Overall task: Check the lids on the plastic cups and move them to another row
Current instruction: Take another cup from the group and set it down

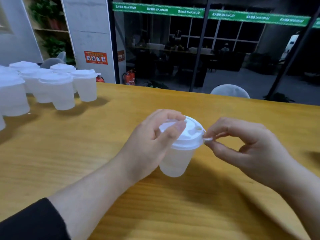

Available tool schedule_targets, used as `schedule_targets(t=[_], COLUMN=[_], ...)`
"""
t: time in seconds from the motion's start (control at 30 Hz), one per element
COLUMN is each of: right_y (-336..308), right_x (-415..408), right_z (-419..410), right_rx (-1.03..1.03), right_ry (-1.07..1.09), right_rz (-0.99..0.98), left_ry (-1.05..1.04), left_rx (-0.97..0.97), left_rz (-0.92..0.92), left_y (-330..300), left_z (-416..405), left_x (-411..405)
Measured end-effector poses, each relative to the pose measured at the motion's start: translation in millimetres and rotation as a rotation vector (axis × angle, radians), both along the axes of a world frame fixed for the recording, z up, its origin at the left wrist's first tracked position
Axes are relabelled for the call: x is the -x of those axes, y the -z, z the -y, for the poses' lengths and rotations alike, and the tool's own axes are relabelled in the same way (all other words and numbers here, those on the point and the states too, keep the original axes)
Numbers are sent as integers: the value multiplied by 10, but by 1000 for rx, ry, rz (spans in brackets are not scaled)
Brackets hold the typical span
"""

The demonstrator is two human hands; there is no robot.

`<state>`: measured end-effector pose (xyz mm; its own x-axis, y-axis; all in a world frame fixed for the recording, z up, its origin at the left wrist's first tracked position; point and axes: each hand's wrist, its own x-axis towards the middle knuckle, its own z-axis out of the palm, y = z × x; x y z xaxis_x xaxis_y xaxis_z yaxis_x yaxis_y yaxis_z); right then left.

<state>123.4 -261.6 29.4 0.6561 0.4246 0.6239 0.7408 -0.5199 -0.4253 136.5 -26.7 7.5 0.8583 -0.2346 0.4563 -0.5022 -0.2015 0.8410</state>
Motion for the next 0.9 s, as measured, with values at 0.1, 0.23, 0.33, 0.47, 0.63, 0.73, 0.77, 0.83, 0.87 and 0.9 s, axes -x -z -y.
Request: schedule_targets(t=[0.1, 0.23, 0.33, 0.47, 0.63, 0.73, 0.77, 0.83, 0.87, 0.9], right_y=[-55, -111, -94, -99, -105, -105, -107, -109, -107, -101], right_x=[44, 121, 103, 109, 125, 139, 149, 165, 170, 173], right_z=[-52, -140, -192, -160, -137, -95, -85, -82, -89, -102], right_rx=[-86, -116, -16, 31, 36, 63, 67, 69, 72, 77], right_ry=[79, 202, 182, 127, 133, 122, 119, 121, 125, 128], right_rz=[60, 161, 180, 116, 90, 85, 83, 97, 114, 132], left_ry=[29, 53, 55, 36, 51, 51, 54, 64, 70, 72], left_rx=[-4, -41, -24, -16, -4, 0, 1, 9, 15, 18], left_rz=[-47, -51, -53, -69, -80, -81, -81, -80, -77, -73], left_y=[-27, -19, -18, -18, -32, -30, -28, -24, -23, -20], left_z=[-23, -9, -1, -13, -14, -11, -8, 5, 11, 14], left_x=[18, 29, 27, 28, 51, 40, 38, 36, 37, 35])
